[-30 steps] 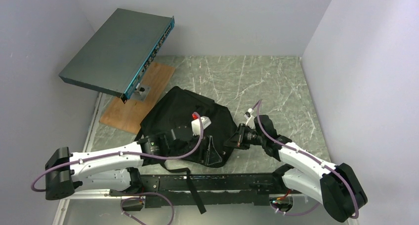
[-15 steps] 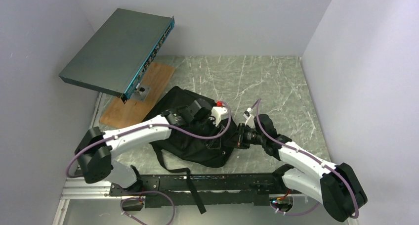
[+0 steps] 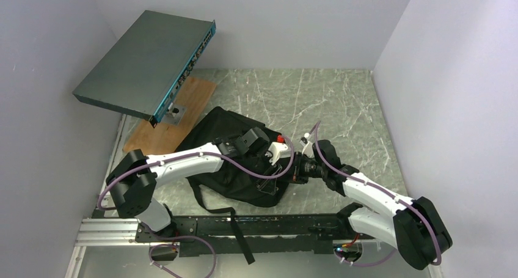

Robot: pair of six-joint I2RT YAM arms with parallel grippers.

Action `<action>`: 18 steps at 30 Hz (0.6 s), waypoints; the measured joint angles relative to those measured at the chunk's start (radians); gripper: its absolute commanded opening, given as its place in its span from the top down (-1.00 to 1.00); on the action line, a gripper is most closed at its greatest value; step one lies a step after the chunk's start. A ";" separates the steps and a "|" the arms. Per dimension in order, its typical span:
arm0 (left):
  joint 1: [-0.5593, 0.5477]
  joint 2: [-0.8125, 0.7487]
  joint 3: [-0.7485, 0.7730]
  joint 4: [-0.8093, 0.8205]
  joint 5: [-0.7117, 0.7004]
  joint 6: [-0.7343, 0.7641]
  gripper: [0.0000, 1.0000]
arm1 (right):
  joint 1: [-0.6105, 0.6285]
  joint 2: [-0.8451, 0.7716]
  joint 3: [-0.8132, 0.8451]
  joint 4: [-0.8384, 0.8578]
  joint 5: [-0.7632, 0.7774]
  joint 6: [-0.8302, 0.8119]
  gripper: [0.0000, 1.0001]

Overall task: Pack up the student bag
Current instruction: Zip the student bag at the center of the board.

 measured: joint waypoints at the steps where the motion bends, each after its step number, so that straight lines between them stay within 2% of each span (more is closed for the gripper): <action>1: -0.002 0.000 -0.002 0.003 0.000 0.000 0.09 | 0.000 0.000 0.000 0.000 0.000 0.000 1.00; 10: -0.014 0.034 -0.008 0.024 -0.029 -0.002 0.40 | 0.000 0.008 0.000 -0.001 -0.003 0.000 1.00; 18: -0.016 0.035 -0.016 0.037 -0.059 -0.005 0.99 | 0.000 0.007 0.002 -0.010 -0.003 -0.005 1.00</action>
